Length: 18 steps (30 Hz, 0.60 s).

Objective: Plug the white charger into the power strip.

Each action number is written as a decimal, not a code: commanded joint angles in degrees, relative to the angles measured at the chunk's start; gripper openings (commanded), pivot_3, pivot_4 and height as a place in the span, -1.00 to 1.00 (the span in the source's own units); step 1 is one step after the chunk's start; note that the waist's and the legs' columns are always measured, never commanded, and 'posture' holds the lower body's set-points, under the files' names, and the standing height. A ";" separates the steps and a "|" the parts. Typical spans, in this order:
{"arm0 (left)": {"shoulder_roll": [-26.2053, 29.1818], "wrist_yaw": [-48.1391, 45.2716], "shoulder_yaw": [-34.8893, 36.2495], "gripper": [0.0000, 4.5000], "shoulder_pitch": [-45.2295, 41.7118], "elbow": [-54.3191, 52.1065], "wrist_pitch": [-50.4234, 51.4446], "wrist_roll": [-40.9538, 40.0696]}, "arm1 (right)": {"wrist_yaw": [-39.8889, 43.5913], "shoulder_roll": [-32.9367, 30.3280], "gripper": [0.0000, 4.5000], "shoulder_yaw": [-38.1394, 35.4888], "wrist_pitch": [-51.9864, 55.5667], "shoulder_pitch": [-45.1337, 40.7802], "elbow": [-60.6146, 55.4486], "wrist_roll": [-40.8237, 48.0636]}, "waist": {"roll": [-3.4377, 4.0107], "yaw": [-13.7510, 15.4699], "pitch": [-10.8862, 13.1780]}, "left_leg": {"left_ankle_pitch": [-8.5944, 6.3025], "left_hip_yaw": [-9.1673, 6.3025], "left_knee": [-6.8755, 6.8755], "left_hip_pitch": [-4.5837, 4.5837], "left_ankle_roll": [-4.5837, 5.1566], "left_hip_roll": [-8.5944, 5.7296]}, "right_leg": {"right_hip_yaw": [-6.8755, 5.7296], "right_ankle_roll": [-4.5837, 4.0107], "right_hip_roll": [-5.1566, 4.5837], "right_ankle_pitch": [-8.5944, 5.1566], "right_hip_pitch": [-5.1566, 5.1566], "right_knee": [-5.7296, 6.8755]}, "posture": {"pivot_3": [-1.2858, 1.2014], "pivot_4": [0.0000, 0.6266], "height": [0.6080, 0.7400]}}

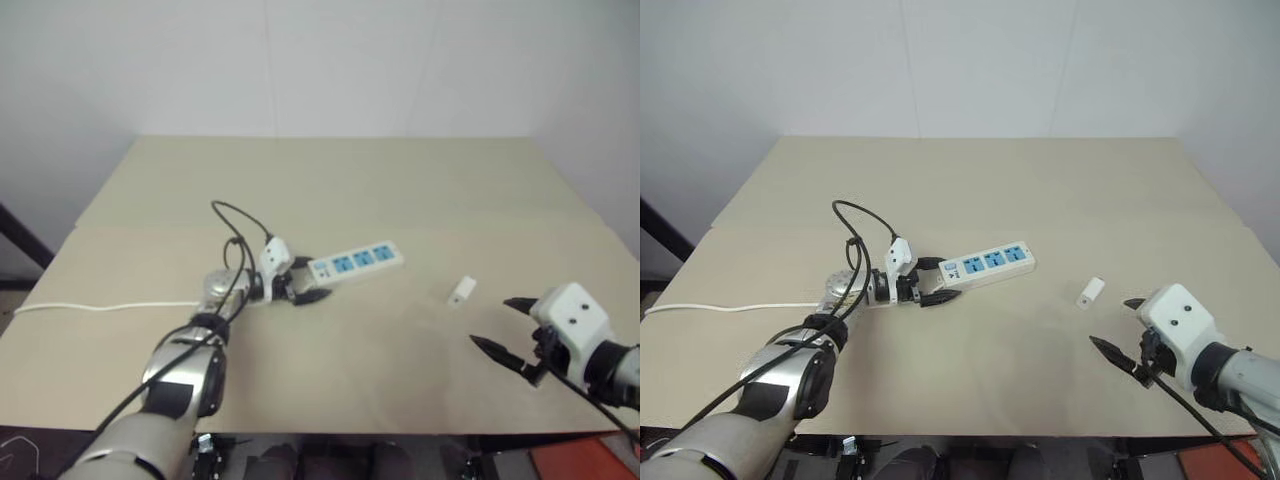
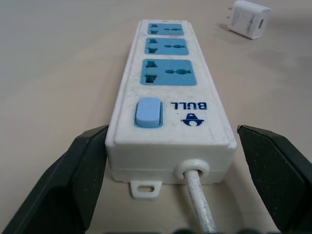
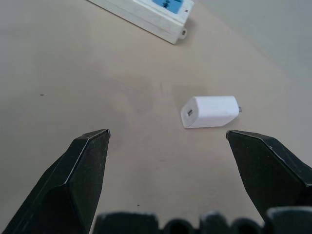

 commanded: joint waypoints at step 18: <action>-0.91 -2.61 0.40 0.44 1.17 -1.08 -1.24 0.95 | -2.24 0.17 1.00 2.16 -2.31 -0.85 0.02 -3.19 | 0.00 0.14 -0.09 | 0.00 0.00 0.01 -0.02 0.00 -0.03 | 0.00 0.01 -0.01 0.00 0.00 -0.02 | 0.03 -0.52 1.00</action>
